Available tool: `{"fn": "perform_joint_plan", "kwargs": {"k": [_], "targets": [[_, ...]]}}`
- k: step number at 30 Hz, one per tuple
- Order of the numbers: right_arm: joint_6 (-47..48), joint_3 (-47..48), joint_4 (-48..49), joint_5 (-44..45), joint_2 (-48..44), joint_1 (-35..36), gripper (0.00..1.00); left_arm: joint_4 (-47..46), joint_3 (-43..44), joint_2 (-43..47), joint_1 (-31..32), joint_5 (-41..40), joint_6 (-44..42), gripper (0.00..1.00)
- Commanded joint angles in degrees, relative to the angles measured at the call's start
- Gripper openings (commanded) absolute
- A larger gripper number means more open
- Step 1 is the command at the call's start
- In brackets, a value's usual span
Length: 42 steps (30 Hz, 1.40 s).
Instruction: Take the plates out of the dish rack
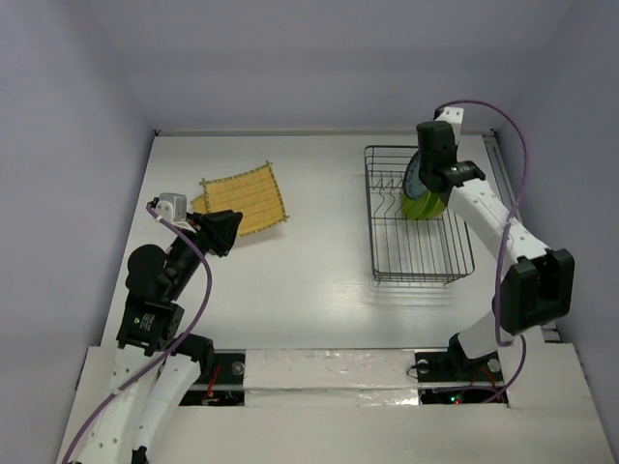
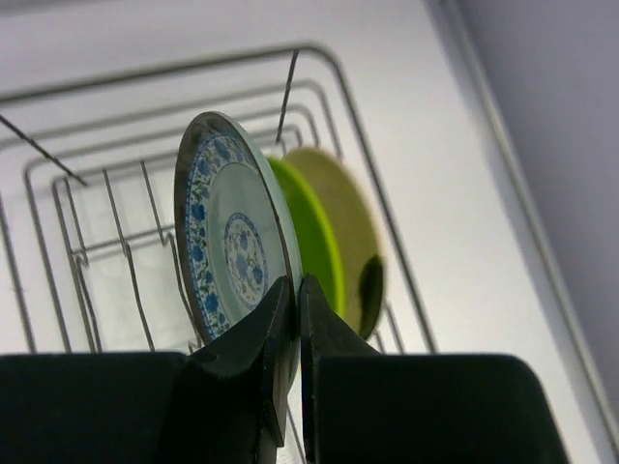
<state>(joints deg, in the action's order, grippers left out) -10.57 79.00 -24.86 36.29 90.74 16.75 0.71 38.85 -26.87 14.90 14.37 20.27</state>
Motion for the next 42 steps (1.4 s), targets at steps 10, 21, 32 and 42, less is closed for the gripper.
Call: {"fn": "perform_joint_plan", "kwargs": {"k": [10,21,32,42], "targets": [[-1.5,3.8,2.4,-14.6,-16.7,3.2,0.00,-3.0,1.8,-0.5,-0.3,0.7,0.0,0.24],[-12.9,-11.1,20.5,-35.8,-10.9,25.4,0.00,-2.6,1.9,-0.8,-0.3,0.0,-0.1,0.24],[-16.1,-13.8,27.1,-41.6,5.2,34.3,0.00,-2.6,1.9,-0.5,-0.3,0.0,-0.1,0.24],[-18.2,-16.8,29.8,-38.0,11.1,34.3,0.00,-2.7,1.9,-0.5,-0.3,0.2,-0.1,0.24]]}}
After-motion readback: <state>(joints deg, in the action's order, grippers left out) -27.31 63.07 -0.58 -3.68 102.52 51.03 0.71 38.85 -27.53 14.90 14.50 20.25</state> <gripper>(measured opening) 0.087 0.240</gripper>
